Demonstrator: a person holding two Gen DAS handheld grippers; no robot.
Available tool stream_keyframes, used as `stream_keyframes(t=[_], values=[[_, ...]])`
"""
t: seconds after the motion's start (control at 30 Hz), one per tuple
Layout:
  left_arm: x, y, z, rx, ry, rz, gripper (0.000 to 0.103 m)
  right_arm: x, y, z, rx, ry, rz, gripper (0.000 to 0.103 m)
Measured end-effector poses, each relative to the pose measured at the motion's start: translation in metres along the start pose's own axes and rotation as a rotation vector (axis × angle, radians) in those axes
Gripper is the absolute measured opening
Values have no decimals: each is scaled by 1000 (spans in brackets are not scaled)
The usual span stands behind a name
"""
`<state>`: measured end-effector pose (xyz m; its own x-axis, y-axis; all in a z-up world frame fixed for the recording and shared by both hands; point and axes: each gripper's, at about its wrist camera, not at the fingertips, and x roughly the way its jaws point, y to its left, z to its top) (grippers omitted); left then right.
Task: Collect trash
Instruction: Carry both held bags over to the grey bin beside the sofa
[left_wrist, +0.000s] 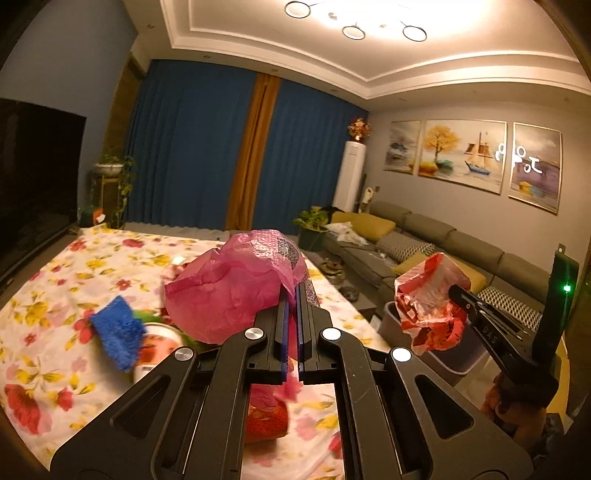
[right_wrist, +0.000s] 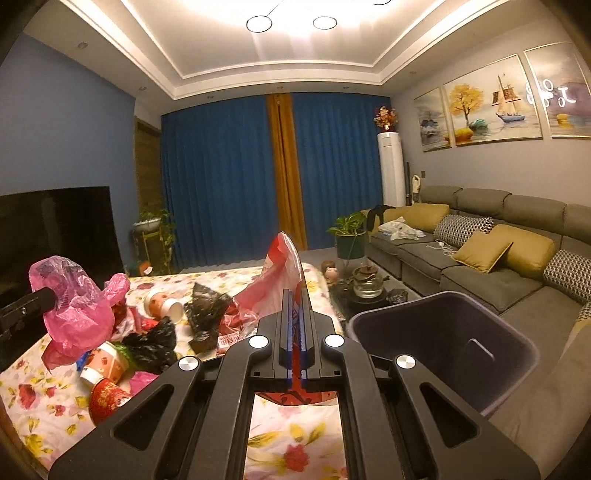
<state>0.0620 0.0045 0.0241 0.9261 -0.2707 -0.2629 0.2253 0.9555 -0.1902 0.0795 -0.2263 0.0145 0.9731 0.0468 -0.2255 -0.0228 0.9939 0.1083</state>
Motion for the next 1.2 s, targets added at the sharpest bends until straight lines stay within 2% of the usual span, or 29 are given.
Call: stream_keyframes(t=[0.2,0.67,0.9,1.2], values=[[26,-30,1,39,18,-48,2,-3,-24,6,9,-18,-49,3],[107,-135,-9,147,48,-267,2,-4,-92,8,37,-49,-200,4],[140,-169,-24,172,64,-312,2,3,-121,2,70,-44,-233,3],[166,-191,-37,170,87,-348,3,13,-143,-1,89,-41,-251,3]])
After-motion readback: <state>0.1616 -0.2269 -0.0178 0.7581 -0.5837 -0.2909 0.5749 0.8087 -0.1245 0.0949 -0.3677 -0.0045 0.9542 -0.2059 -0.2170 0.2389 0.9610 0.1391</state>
